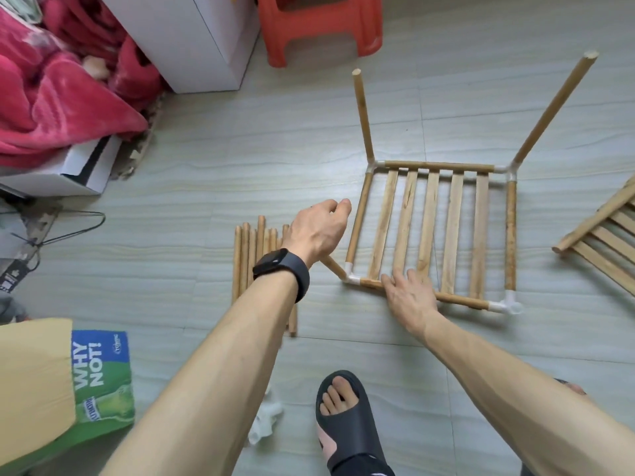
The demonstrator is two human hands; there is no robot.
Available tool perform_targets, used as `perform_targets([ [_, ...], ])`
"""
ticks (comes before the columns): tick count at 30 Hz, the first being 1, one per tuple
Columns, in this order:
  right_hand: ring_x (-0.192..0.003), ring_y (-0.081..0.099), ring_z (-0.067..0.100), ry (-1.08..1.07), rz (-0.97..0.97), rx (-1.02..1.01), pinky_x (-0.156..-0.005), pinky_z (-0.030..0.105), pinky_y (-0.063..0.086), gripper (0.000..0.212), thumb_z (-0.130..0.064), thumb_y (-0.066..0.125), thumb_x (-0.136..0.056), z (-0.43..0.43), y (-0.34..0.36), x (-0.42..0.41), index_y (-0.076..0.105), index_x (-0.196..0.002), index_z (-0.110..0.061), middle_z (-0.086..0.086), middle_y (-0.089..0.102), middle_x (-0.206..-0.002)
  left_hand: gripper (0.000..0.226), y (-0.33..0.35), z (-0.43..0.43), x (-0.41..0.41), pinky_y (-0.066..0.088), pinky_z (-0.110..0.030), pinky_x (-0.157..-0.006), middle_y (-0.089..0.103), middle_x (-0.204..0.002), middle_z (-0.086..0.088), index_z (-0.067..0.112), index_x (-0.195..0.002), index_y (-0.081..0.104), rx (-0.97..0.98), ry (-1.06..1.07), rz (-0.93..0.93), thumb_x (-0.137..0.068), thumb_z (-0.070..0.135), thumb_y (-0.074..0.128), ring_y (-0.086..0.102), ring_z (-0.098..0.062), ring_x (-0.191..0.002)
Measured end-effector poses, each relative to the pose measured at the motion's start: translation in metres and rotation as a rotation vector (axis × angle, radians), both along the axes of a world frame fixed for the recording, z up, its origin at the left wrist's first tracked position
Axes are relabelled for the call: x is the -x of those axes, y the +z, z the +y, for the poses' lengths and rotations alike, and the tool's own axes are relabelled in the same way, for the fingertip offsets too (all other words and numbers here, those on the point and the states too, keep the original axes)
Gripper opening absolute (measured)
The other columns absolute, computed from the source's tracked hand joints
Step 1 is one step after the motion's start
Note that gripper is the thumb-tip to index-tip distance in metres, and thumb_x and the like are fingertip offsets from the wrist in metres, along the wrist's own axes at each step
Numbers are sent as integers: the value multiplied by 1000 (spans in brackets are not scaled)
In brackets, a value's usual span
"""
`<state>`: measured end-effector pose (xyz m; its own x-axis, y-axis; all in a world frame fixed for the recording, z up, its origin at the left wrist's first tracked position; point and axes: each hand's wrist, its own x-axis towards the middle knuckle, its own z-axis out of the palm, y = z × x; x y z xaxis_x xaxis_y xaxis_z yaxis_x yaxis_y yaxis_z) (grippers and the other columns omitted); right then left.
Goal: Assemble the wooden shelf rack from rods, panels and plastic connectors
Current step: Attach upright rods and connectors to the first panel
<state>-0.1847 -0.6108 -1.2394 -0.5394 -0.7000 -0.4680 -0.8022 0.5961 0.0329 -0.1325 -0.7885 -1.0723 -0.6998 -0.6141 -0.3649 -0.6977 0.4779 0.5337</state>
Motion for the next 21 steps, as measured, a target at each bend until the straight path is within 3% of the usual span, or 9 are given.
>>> perform_targets([
  [2, -124, 45, 31, -18, 18, -41, -86, 44, 41, 48, -14, 33, -103, -1, -3, 0, 30, -151, -23, 6, 38, -147, 51, 2, -11, -3, 47, -44, -96, 70, -112, -4, 22, -116, 70, -350, 151, 185, -104, 52, 31, 62, -24, -108],
  [4, -128, 40, 32, -43, -19, -43, -81, 44, 44, 55, -14, 34, -103, -2, -9, 2, 22, -155, -28, 6, 29, -153, 55, -2, -25, -14, 49, -43, -92, 74, -112, -5, 24, -115, 73, -681, 402, 422, -102, 57, 31, 66, -23, -110],
  [6, -130, 37, 32, -33, -43, -41, -75, 41, 44, 60, -15, 34, -103, 0, -16, 6, 15, -158, -31, 4, 25, -155, 58, -24, -40, -31, 51, -39, -82, 76, -106, -7, 20, -112, 73, -754, 663, 522, -103, 58, 29, 70, -25, -102],
  [8, -130, 36, 30, -19, -45, -29, -69, 37, 41, 62, -16, 35, -103, 1, -21, 9, 12, -158, -33, 3, 24, -154, 52, -58, -48, -57, 51, -36, -78, 72, -103, -7, 18, -105, 68, -484, 681, 280, -103, 58, 35, 68, -24, -94],
  [10, -129, 37, 28, -12, -46, -24, -67, 36, 42, 63, -16, 36, -104, -1, -25, 11, 12, -159, -34, 3, 25, -154, 42, -101, -46, -87, 53, -37, -87, 68, -110, -6, 17, -108, 62, -155, 442, -148, -100, 55, 48, 64, -26, -99],
  [12, -129, 38, 27, -15, -42, -27, -68, 36, 46, 62, -16, 34, -105, -8, -28, 14, 11, -160, -33, 4, 25, -153, 41, -136, -37, -105, 52, -41, -92, 65, -115, -9, 14, -113, 58, -40, 297, -394, -96, 51, 55, 62, -30, -105],
  [17, -130, 38, 26, -28, -50, -27, -67, 36, 44, 58, -17, 31, -106, -20, -26, 19, 14, -159, -34, 4, 27, -151, 37, -172, -4, -106, 46, -36, -75, 64, -117, -6, 16, -116, 55, 236, 103, -600, -100, 48, 47, 65, -31, -104],
  [21, -131, 41, 28, -16, -83, -92, -71, 38, 45, 55, -17, 31, -106, -22, -12, 20, 20, -158, -30, 6, 30, -152, 26, -170, -5, -100, 44, -33, -70, 69, -105, -8, 16, -104, 57, 124, 145, -537, -98, 40, 46, 63, -31, -90],
])
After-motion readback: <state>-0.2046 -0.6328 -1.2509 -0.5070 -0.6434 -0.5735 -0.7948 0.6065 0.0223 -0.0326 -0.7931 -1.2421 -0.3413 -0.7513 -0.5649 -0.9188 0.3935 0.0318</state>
